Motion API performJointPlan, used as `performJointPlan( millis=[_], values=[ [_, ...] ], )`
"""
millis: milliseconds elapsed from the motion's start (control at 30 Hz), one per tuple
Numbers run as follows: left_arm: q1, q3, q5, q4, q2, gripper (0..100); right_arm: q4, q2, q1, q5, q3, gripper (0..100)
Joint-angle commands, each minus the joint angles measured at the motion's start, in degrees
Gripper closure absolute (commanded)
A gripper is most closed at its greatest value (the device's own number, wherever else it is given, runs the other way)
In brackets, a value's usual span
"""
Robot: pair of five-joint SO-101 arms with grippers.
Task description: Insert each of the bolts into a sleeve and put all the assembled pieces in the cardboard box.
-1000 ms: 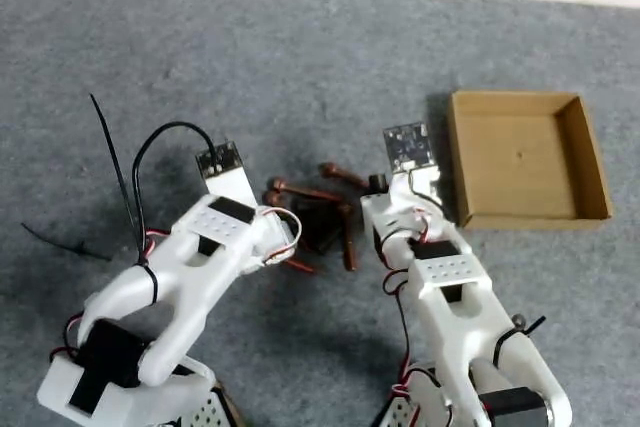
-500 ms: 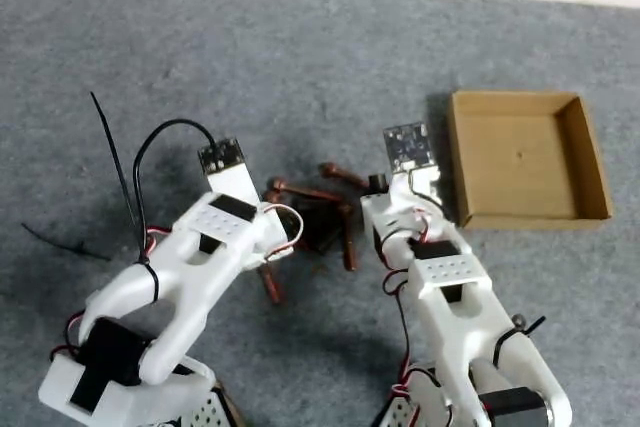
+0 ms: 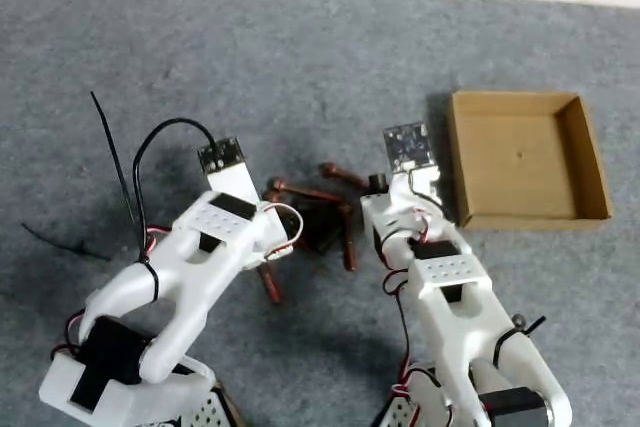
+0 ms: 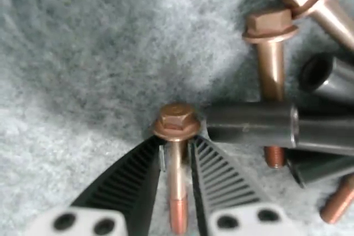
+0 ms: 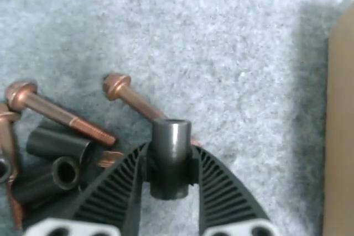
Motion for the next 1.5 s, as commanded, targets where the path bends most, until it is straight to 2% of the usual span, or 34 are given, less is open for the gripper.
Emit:
performJointPlan(
  millis=[0,133,400,500,633,767,933,1167,1400,1467],
  values=[
    [-1.5,-1.3,0.2,0.8,-5.4,100,-1.6,-1.8,0.3,0.4,-0.5,99.5],
    [-4.4,0.6,0.3,1.7,-10.9,100,-1.6,-1.8,0.3,0.4,-0.5,99.5],
    [-16.6,3.5,0.4,1.5,-22.6,100,-1.6,-1.8,0.3,0.4,-0.5,99.5],
    [-18.9,5.9,0.4,0.5,-26.3,99,-1.6,-1.8,0.3,0.4,-0.5,99.5],
    [-19.2,10.7,0.3,-3.2,-31.5,99,-1.6,-1.8,-0.7,0.4,-0.5,99.5],
    [-19.0,15.3,0.4,-5.3,-39.2,100,-1.6,-1.9,-5.2,0.4,-0.5,99.5],
    [-19.2,21.6,0.4,-5.5,-52.4,100,-1.6,-2.1,-10.1,0.4,0.3,99.5],
    [-19.0,31.6,0.4,-5.6,-73.7,100,-1.7,-2.4,-11.2,0.4,0.6,99.5],
    [-19.3,47.3,0.4,-16.2,-96.3,100,-1.7,-2.5,-13.2,0.4,0.7,99.5],
    [-19.3,47.1,0.4,-17.1,-96.9,100,-1.7,-2.5,-13.7,0.4,0.7,99.5]
  ],
)
